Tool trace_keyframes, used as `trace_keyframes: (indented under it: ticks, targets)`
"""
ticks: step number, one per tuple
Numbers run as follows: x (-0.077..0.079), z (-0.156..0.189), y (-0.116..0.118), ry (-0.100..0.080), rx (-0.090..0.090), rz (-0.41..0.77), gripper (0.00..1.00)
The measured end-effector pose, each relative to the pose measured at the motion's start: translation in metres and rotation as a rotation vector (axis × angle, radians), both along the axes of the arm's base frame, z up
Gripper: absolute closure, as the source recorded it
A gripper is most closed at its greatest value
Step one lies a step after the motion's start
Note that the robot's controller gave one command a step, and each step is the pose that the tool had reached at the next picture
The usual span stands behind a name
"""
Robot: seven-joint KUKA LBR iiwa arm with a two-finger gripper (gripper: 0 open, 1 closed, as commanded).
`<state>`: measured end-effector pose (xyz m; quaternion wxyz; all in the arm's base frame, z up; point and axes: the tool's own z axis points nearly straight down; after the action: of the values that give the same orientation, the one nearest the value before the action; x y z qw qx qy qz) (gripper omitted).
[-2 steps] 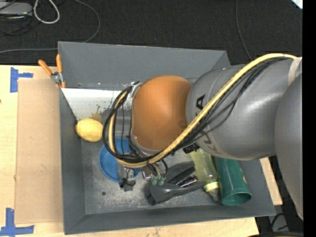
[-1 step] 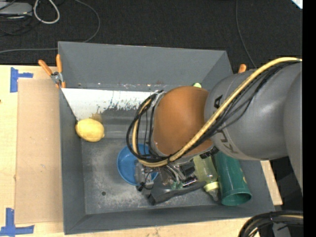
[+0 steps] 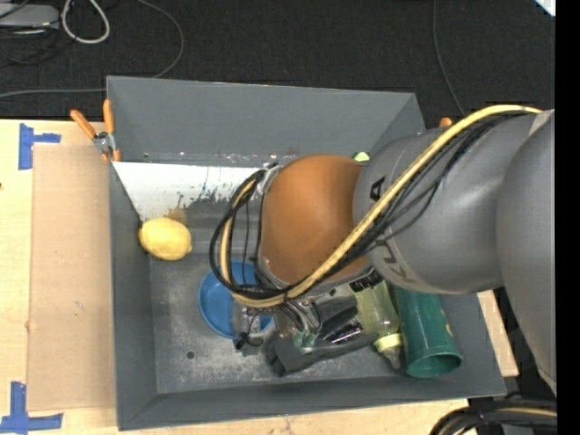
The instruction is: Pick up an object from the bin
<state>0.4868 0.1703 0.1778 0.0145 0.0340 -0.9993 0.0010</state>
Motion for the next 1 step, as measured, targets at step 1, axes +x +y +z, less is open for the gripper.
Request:
trace_keyframes:
  ticks: [1]
  targets:
    - [0.0266,-0.0323,-0.0107,-0.005,-0.013,-0.398,1.00]
